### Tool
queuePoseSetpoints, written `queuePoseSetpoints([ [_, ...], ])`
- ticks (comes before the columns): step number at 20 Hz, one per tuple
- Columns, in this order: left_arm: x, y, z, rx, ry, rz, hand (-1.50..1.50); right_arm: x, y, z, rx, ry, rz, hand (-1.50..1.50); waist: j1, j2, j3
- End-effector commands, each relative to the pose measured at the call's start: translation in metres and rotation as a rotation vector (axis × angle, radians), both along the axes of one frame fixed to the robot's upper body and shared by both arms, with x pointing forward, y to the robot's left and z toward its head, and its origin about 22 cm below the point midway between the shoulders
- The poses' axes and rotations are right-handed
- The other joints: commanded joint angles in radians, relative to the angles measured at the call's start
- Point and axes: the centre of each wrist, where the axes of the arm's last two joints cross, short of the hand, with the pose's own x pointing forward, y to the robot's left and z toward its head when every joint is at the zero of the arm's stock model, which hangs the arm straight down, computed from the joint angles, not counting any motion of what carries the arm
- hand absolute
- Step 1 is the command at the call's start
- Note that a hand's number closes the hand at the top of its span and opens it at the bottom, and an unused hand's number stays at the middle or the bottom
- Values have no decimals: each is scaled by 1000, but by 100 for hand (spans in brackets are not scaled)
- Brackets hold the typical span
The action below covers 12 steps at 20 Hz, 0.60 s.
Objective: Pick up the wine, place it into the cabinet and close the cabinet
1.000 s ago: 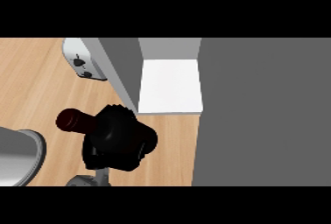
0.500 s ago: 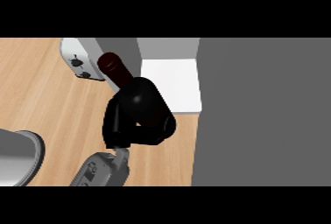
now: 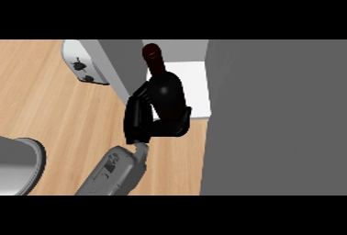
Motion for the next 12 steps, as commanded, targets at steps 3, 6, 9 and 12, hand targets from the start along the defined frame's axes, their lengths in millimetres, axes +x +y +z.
queuePoseSetpoints([
  [3, 2, -13, -31, 32, 33, 18, 150, -29, -8, 25, 63, -46, 88, -150, -9, 4, -1],
  [6, 24, -7, -26, 31, 60, 37, 150, -45, -9, 26, 76, -57, 98, -150, -19, 1, 0],
  [9, 12, -2, -56, 38, 59, 35, 150, -35, -7, 30, 74, -60, 91, -150, -7, 4, -1],
  [12, 14, -4, -61, 19, 66, 61, 150, -41, -10, 25, 67, -51, 90, -150, -15, 2, 0],
])
